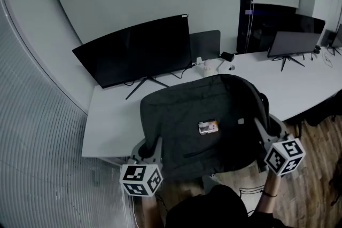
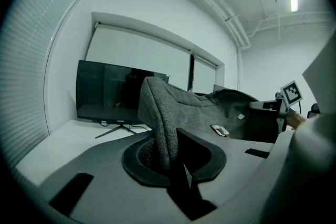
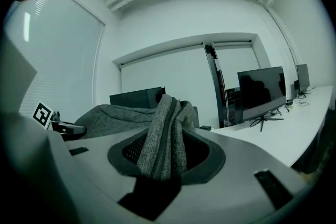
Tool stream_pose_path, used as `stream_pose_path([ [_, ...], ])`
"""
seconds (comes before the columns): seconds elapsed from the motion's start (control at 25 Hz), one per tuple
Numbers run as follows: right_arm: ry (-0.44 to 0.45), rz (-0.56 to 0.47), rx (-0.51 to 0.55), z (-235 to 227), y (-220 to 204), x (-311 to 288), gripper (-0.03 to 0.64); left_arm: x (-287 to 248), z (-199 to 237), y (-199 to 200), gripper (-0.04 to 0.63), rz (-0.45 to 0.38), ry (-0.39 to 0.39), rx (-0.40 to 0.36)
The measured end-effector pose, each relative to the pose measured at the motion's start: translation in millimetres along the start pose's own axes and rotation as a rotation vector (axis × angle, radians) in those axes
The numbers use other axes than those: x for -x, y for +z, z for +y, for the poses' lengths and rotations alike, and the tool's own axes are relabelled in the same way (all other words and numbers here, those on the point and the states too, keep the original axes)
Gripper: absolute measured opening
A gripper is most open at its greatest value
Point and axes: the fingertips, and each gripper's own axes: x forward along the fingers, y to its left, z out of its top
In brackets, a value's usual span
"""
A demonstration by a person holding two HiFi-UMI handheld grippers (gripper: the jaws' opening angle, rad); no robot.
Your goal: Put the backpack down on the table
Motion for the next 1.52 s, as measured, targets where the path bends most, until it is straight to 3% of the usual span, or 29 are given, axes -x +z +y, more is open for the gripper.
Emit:
stream_pose_path([
  [0.6, 0.099, 0.049, 0.005, -35.0, 18.2, -115.4, 0.138, -75.7, 32.7, 23.5, 0.061, 0.032, 0.103, 0.040],
  [1.52, 0.175, 0.242, 0.031, -61.5, -41.0, -248.8, 0.138, -163.7, 80.8, -28.3, 0.061, 0.199, 0.221, 0.119],
])
